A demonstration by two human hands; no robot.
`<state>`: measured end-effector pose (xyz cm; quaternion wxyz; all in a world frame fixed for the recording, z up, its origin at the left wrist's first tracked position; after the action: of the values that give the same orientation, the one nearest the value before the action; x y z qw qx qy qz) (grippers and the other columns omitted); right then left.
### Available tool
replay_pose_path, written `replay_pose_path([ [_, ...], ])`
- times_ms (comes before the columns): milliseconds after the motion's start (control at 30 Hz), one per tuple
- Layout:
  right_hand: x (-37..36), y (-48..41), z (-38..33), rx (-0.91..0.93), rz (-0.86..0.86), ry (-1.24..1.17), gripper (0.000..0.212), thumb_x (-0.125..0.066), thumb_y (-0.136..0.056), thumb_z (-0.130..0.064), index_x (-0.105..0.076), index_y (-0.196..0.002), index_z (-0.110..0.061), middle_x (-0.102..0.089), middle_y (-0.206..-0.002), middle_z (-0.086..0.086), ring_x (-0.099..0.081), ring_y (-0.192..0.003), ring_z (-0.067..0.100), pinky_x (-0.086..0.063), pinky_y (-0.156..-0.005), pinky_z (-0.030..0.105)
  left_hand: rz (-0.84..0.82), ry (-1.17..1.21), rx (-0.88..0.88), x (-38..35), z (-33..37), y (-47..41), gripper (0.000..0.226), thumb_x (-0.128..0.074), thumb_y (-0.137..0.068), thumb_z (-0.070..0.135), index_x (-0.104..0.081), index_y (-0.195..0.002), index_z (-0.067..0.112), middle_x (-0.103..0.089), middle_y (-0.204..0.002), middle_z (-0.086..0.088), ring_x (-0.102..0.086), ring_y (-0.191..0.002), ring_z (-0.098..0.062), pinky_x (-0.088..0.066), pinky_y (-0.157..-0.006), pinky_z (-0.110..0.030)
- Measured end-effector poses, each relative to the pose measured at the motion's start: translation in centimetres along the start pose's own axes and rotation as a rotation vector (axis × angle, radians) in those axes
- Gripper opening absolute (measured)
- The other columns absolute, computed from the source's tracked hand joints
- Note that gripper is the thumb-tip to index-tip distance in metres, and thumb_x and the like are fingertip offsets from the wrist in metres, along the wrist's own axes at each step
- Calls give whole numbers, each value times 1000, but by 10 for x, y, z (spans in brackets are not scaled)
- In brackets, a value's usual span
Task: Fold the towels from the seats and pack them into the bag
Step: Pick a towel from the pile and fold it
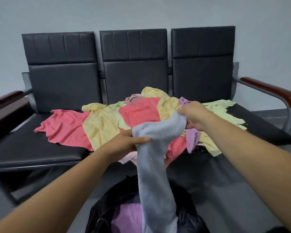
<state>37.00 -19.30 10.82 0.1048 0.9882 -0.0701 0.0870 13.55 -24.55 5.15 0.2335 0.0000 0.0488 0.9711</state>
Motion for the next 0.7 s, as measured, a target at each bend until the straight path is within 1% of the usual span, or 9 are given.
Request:
replay_pose_path([
  [100,-25,0,26,-84,-250,-345,37,-63,-97,-6,-57,-132,3,-69,-115,16,-70,-100,26,-61,-77,37,66,210,11,-8,-3,-2,41,-67,-91,13,-60,-129,-3,-70,-122,-20,-69,-111,-30,-59,-89,-36],
  [200,-55,15,43,-135,-510,-609,56,-68,-90,-26,-55,-138,1,-64,-135,16,-64,-123,27,-57,-97,38,129,396,31,-11,-3,-8,39,-67,-89,16,-64,-123,-2,-72,-114,-18,-72,-101,-26,-61,-80,-34],
  [300,-79,24,72,-196,-675,-589,64,-60,-95,-41,-49,-144,-1,-57,-142,21,-55,-133,34,-45,-110,45,191,486,38,-9,-4,-15,47,-71,-88,17,-57,-131,3,-71,-118,-19,-72,-106,-29,-61,-81,-38],
  [400,-89,24,96,-241,-727,-471,70,-65,-89,-49,-54,-139,-2,-59,-140,20,-57,-130,34,-46,-108,47,270,493,37,1,-10,-25,42,-71,-90,15,-58,-129,7,-73,-115,-18,-72,-107,-29,-61,-84,-40],
  [500,-91,29,97,-199,-770,-267,74,-87,-74,-26,-57,-131,10,-65,-124,23,-65,-114,35,-51,-101,60,417,380,34,19,-23,-29,38,-72,-89,10,-62,-126,3,-73,-116,-18,-70,-109,-30,-60,-86,-40],
  [533,-90,28,95,-190,-738,-251,68,-84,-75,-17,-56,-130,12,-68,-114,24,-70,-103,33,-58,-89,57,429,341,31,25,-29,-30,37,-71,-90,9,-63,-125,3,-73,-115,-18,-71,-107,-29,-60,-83,-38],
  [600,-90,23,86,-161,-645,-338,43,-69,-86,-3,-57,-126,10,-71,-97,21,-75,-79,27,-61,-59,37,337,257,35,30,-35,-32,36,-69,-93,13,-62,-127,3,-72,-118,-17,-71,-108,-28,-60,-81,-36],
  [633,-90,19,82,-148,-604,-405,37,-63,-90,1,-58,-125,10,-71,-99,22,-75,-80,27,-60,-57,34,232,210,47,29,-37,-34,40,-70,-93,17,-60,-130,4,-72,-121,-15,-70,-112,-29,-59,-85,-38],
  [700,-91,10,75,-102,-563,-539,46,-65,-90,-1,-53,-132,14,-66,-117,29,-69,-107,38,-62,-81,44,1,-32,123,25,-42,-32,51,-79,-88,27,-60,-130,6,-73,-119,-9,-69,-111,-24,-54,-92,-39],
])
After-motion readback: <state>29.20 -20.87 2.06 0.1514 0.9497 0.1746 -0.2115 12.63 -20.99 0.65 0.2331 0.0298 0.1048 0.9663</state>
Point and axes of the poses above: each hand's wrist, its own y-axis away from the middle knuckle, its own x-axis out of the back of the hand, z = x × y, the point moved 6 cm from there along -y, towards the middle knuckle
